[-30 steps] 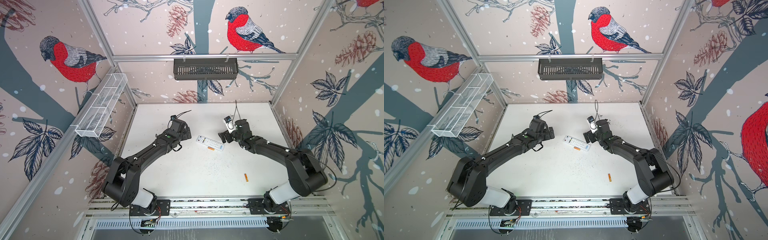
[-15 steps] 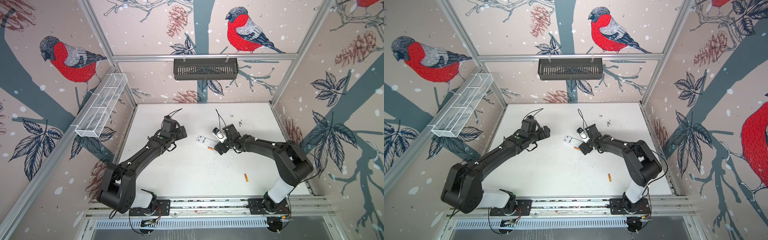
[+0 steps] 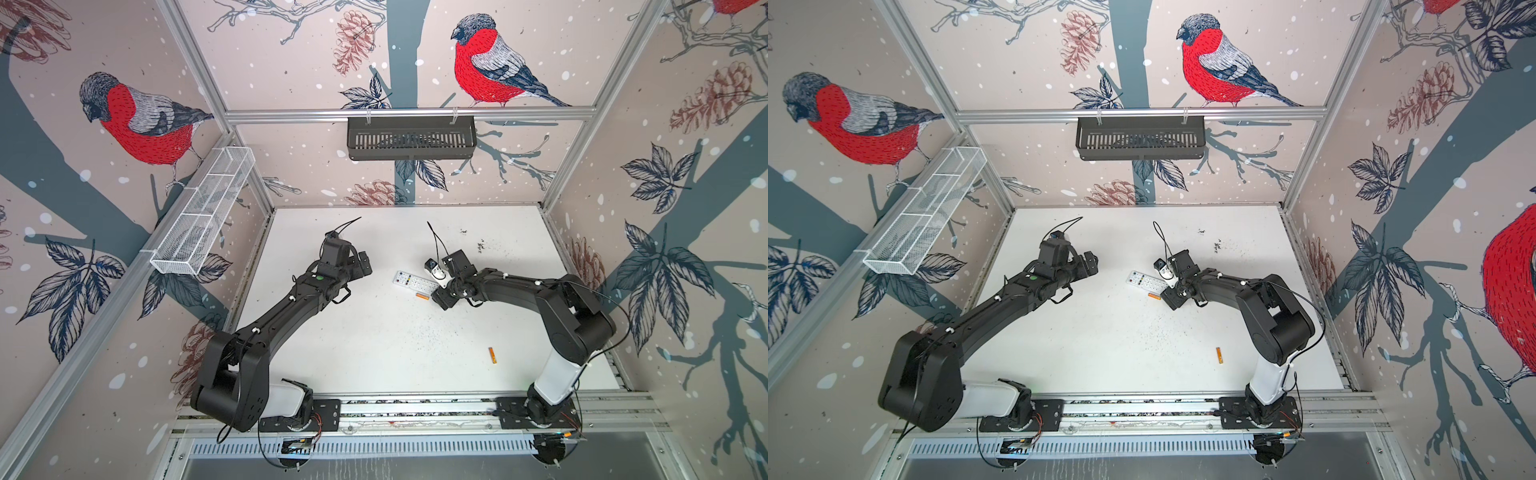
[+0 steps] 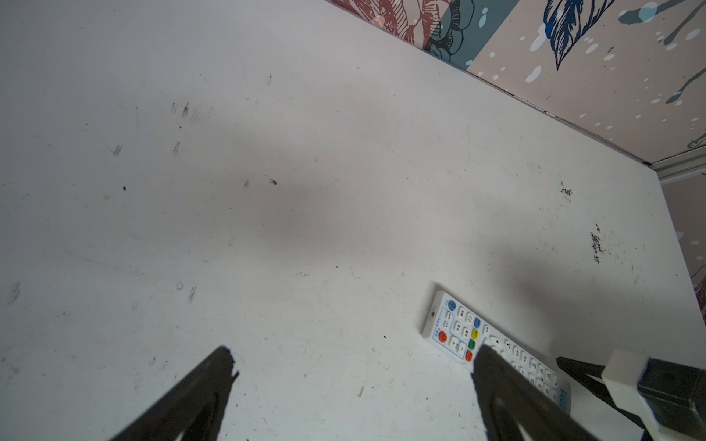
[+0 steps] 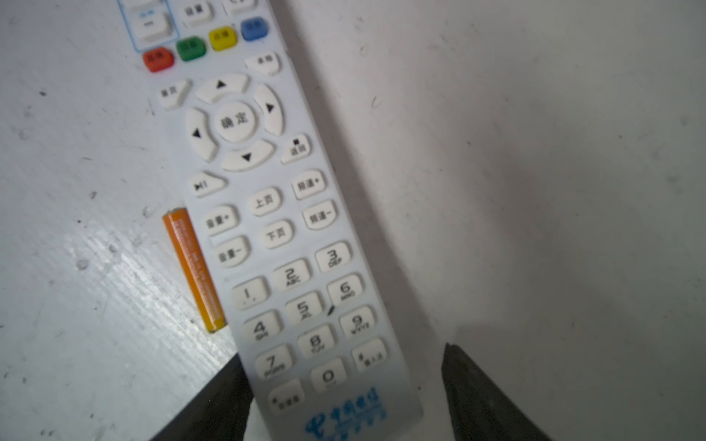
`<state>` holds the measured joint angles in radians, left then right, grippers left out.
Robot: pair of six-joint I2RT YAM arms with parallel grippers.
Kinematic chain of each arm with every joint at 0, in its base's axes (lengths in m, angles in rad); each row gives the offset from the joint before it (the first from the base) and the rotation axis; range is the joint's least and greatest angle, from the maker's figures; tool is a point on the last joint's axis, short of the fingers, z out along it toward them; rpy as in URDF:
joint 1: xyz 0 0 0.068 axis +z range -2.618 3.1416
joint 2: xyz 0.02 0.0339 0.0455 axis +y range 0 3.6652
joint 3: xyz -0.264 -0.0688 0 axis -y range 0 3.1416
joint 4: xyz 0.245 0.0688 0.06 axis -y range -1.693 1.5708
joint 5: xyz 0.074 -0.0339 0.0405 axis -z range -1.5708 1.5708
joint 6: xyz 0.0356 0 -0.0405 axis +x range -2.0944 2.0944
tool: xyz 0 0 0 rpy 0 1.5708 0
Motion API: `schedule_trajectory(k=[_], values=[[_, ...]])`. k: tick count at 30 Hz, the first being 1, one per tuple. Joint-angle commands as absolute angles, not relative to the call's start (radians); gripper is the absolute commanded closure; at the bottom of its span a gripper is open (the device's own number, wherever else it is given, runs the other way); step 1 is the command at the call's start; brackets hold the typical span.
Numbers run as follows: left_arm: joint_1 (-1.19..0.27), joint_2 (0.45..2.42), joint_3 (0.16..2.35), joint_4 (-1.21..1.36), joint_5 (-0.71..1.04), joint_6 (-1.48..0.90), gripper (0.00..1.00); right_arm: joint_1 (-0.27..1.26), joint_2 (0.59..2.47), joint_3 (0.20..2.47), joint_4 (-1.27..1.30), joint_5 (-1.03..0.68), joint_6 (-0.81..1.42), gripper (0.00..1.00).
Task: Load the batteries into the remote control
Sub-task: 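Grasp the white remote control lengthwise with the right gripper, then lift the remote with the right gripper toward the left gripper while the left gripper approaches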
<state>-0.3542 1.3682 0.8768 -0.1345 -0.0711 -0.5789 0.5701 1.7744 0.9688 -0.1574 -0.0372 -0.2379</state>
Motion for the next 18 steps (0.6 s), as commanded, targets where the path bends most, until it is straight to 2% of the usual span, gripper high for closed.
schedule_trajectory(k=[1,5,14,18], values=[[-0.351,1.361,0.872,-0.105,-0.053,-0.592,0.02,0.571,1.783,0.976,-0.174,-0.019,-0.264,0.23],[-0.351,1.354,0.856,-0.107,-0.046,-0.599,0.03,0.571,1.791,0.991,-0.182,-0.048,-0.285,0.26],[-0.350,1.326,0.826,-0.118,-0.065,-0.602,0.03,0.562,1.822,1.024,-0.201,-0.093,-0.310,0.50],[-0.350,1.328,0.816,-0.111,-0.052,-0.604,0.02,0.553,1.818,1.031,-0.191,-0.122,-0.313,0.56]])
